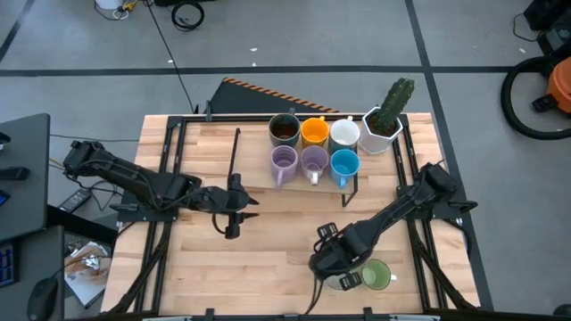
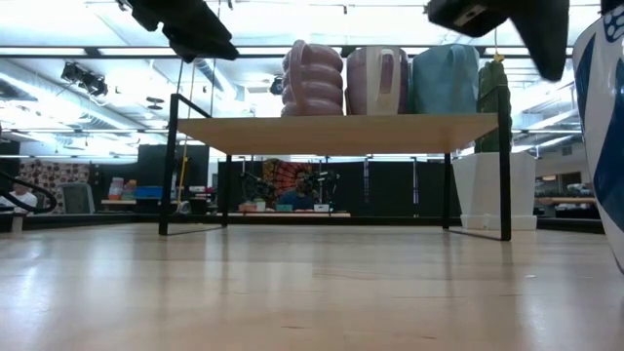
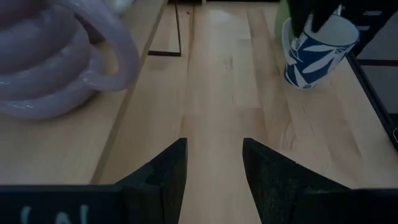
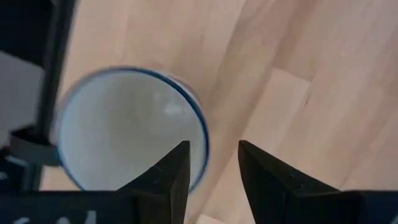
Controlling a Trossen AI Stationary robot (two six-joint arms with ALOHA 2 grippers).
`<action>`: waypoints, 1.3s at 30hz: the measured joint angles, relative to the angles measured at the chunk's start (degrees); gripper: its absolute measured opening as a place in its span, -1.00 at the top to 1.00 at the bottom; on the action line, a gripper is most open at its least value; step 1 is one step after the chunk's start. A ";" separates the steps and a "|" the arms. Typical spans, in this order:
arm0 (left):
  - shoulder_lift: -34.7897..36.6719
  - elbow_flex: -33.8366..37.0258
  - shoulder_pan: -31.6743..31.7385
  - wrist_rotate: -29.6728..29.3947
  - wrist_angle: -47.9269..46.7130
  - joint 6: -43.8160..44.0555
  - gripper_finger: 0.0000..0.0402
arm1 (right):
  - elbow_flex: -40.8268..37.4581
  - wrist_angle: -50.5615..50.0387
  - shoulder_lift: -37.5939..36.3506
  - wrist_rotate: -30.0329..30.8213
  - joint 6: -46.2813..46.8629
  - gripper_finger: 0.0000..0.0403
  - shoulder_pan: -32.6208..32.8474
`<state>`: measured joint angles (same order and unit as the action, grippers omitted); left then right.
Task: Place coffee mugs
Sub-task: Put the blue patterned mug on the shelf
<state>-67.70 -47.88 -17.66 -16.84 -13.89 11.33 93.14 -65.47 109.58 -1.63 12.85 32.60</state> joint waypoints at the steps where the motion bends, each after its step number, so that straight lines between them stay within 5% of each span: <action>1: 0.00 0.00 -0.05 0.00 -0.09 -0.02 0.19 | 0.82 -1.47 0.86 0.09 -0.67 0.30 -0.27; 9: 0.00 -0.02 -1.33 0.56 -1.86 0.05 0.19 | 1.79 -2.99 4.74 -3.39 -2.78 0.45 -1.60; 15: 0.00 -0.04 -4.11 2.02 -4.81 1.90 0.19 | 1.00 -2.03 4.77 -2.29 -3.08 0.76 -1.61; 21: -0.05 -0.04 -10.15 14.78 -7.13 11.76 0.19 | 1.00 -2.77 4.72 0.18 -4.29 0.88 -1.70; 31: -0.28 -0.04 -23.45 1.45 -7.16 13.85 0.19 | 2.24 1.22 4.66 1.91 -13.95 0.87 -10.31; 39: -0.28 -0.04 -25.02 -0.12 -7.41 15.78 0.19 | 5.72 6.75 4.77 2.31 -21.07 0.87 -16.11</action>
<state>-67.99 -47.92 -42.68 -16.96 -21.30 27.11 98.86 -58.72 114.34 0.68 -8.22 16.49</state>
